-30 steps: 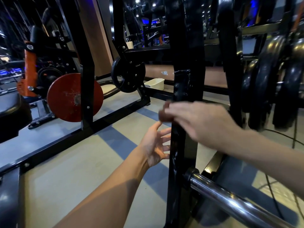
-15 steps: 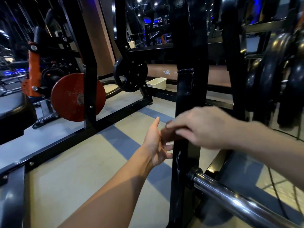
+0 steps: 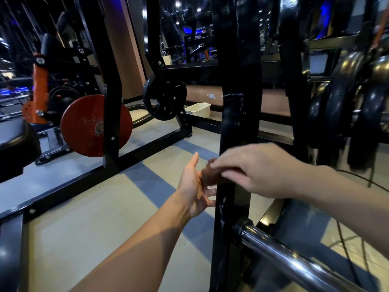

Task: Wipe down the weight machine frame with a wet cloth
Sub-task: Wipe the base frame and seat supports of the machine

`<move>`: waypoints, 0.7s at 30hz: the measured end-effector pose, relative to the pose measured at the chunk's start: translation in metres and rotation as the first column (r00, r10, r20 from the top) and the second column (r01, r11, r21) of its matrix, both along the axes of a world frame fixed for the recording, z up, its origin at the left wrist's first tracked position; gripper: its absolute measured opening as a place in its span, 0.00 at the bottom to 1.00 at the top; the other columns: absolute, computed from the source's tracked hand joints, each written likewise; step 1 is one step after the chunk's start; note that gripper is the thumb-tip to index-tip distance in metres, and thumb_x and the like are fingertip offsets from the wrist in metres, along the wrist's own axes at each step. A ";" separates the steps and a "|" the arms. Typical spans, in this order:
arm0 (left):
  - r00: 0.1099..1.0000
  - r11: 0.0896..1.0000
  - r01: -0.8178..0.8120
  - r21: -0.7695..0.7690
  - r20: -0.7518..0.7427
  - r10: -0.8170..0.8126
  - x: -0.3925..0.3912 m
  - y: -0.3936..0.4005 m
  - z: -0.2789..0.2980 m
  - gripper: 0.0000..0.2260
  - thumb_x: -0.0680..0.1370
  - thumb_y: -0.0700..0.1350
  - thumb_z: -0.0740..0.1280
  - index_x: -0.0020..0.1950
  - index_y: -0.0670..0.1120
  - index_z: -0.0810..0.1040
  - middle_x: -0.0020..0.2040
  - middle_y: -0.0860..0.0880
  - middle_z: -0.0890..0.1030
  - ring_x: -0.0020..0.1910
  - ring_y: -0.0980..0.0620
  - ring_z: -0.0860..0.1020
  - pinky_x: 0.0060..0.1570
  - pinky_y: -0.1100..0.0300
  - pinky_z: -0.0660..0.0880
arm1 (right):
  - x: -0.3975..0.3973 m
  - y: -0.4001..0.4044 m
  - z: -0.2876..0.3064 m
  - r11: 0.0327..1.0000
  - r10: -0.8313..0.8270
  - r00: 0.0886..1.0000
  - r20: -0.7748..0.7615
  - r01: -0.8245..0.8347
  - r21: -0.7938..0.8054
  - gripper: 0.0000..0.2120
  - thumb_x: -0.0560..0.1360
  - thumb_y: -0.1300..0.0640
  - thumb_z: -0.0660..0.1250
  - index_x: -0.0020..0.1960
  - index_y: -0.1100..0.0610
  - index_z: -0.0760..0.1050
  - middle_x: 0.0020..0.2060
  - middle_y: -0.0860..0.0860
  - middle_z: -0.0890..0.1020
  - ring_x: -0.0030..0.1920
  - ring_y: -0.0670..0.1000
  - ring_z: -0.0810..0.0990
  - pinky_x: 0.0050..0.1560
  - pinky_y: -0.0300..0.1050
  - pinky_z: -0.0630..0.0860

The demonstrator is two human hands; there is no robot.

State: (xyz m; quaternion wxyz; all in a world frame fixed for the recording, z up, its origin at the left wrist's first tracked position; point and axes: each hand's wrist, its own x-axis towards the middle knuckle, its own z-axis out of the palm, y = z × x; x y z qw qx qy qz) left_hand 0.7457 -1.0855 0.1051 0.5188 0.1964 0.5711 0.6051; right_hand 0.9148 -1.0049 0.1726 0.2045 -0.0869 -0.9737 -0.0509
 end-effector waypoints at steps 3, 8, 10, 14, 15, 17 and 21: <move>1.000 1.000 0.010 -0.023 0.016 -0.010 0.000 0.001 0.002 0.37 0.80 0.72 0.51 0.65 0.44 0.82 0.59 0.41 0.85 0.57 0.36 0.83 0.61 0.37 0.75 | 0.003 0.011 0.021 0.998 -0.066 0.950 -0.306 0.067 -0.006 0.18 0.82 0.46 0.61 0.71 0.42 0.74 0.66 0.37 0.78 0.61 0.44 0.78 0.53 0.43 0.76; 1.000 1.000 0.005 -0.021 -0.007 -0.006 -0.001 0.000 -0.001 0.37 0.80 0.72 0.50 0.65 0.44 0.82 0.60 0.41 0.85 0.58 0.36 0.82 0.67 0.35 0.71 | 0.010 0.019 0.020 0.995 -0.039 0.962 -0.269 0.012 -0.101 0.17 0.82 0.46 0.63 0.70 0.44 0.75 0.65 0.37 0.77 0.61 0.44 0.78 0.57 0.47 0.78; 1.000 1.000 -0.002 -0.013 0.004 0.003 -0.001 0.001 -0.002 0.38 0.80 0.72 0.50 0.64 0.43 0.81 0.60 0.40 0.84 0.55 0.37 0.82 0.65 0.37 0.74 | 0.009 0.008 0.003 0.996 0.003 0.993 -0.114 -0.013 -0.087 0.17 0.82 0.44 0.62 0.69 0.41 0.75 0.64 0.37 0.77 0.60 0.43 0.78 0.60 0.49 0.78; 0.999 1.000 0.021 -0.009 0.050 -0.021 -0.003 0.003 -0.003 0.40 0.80 0.73 0.50 0.65 0.40 0.81 0.63 0.37 0.82 0.56 0.36 0.83 0.56 0.42 0.79 | 0.007 -0.010 -0.019 0.998 0.047 0.993 0.112 -0.042 -0.042 0.16 0.82 0.42 0.60 0.69 0.37 0.73 0.63 0.35 0.77 0.61 0.40 0.77 0.59 0.43 0.77; 0.999 1.000 0.022 -0.013 0.025 -0.022 -0.004 0.003 -0.003 0.40 0.80 0.73 0.49 0.67 0.41 0.80 0.62 0.38 0.83 0.59 0.35 0.83 0.61 0.38 0.77 | 0.007 -0.008 -0.017 1.000 0.030 0.999 0.027 -0.030 -0.005 0.17 0.82 0.42 0.59 0.69 0.38 0.74 0.63 0.35 0.78 0.60 0.41 0.78 0.56 0.43 0.78; 1.000 1.000 0.017 -0.022 0.005 -0.017 -0.004 0.004 -0.003 0.39 0.80 0.73 0.49 0.67 0.43 0.81 0.60 0.40 0.84 0.59 0.35 0.82 0.66 0.34 0.72 | 0.007 -0.001 -0.007 0.999 -0.024 0.975 -0.222 0.028 0.015 0.18 0.82 0.44 0.60 0.69 0.41 0.76 0.64 0.37 0.79 0.57 0.44 0.81 0.50 0.46 0.80; 0.999 0.999 0.034 -0.027 0.014 -0.034 -0.005 0.003 -0.001 0.38 0.80 0.73 0.49 0.68 0.45 0.80 0.60 0.41 0.84 0.59 0.36 0.83 0.68 0.35 0.70 | 0.002 0.004 0.000 0.993 -0.110 0.908 -0.405 0.089 -0.071 0.17 0.82 0.47 0.63 0.70 0.45 0.76 0.64 0.38 0.77 0.53 0.48 0.82 0.45 0.47 0.79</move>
